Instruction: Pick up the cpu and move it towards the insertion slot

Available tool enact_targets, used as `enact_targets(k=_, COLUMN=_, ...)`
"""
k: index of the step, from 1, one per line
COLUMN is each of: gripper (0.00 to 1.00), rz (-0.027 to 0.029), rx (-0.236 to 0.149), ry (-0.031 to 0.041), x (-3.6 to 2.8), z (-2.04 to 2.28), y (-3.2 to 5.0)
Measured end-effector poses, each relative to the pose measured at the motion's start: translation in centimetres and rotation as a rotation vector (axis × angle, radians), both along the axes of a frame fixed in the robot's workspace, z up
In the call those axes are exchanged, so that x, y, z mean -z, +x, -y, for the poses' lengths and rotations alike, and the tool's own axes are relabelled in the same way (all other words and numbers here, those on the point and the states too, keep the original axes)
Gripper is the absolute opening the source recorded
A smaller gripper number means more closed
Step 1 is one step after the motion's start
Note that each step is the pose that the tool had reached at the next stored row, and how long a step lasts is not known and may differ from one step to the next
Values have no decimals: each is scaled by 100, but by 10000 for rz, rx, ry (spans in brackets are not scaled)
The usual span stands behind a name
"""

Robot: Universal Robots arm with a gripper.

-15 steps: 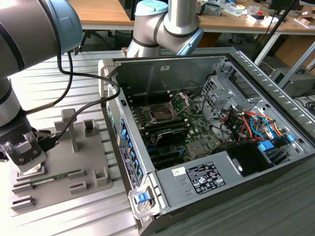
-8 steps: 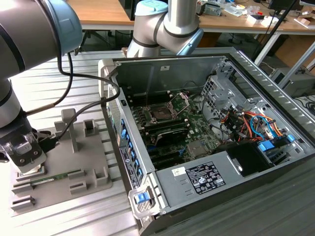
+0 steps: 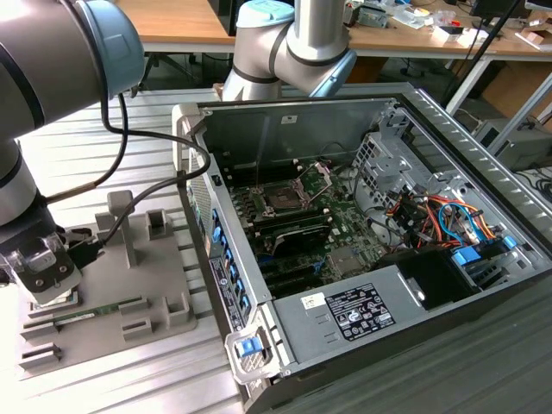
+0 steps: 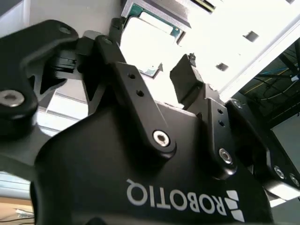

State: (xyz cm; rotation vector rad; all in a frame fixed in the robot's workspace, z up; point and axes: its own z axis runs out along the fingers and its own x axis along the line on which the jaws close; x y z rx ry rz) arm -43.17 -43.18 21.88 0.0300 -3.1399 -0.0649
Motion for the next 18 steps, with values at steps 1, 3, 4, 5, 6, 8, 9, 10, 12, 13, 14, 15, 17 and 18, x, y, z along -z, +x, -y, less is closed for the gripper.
enact_targets(k=1, gripper=66, rz=0, rx=0, ry=0, x=2, z=0, y=0)
enact_targets(k=3, gripper=66, rz=4, rx=0, ry=3, x=12, z=0, y=0)
enact_targets(k=4, gripper=66, rz=1, rx=0, ry=1, x=21, z=0, y=0)
enact_targets(k=5, gripper=66, rz=2, rx=0, ry=1, x=30, z=0, y=0)
enact_targets(k=6, gripper=66, rz=1, rx=0, ry=2, x=35, z=0, y=0)
enact_targets(k=8, gripper=66, rz=-2, rx=1, ry=58, x=48, z=-1, y=-1)
enact_targets(k=9, gripper=66, rz=0, rx=0, ry=105, x=53, z=-1, y=0)
enact_targets(k=10, gripper=66, rz=1, rx=-1, ry=148, x=58, z=-1, y=0)
enact_targets(k=12, gripper=66, rz=2, rx=1, ry=195, x=73, z=-3, y=0)
enact_targets(k=13, gripper=66, rz=2, rx=2, ry=197, x=79, z=-3, y=-1)
enact_targets(k=14, gripper=66, rz=1, rx=0, ry=197, x=98, z=-2, y=0)
enact_targets(k=15, gripper=66, rz=1, rx=0, ry=197, x=116, z=-2, y=0)
enact_targets(k=17, gripper=66, rz=1, rx=-5, ry=197, x=140, z=-2, y=0)
enact_targets(k=18, gripper=66, rz=1, rx=-21, ry=197, x=148, z=-2, y=1)
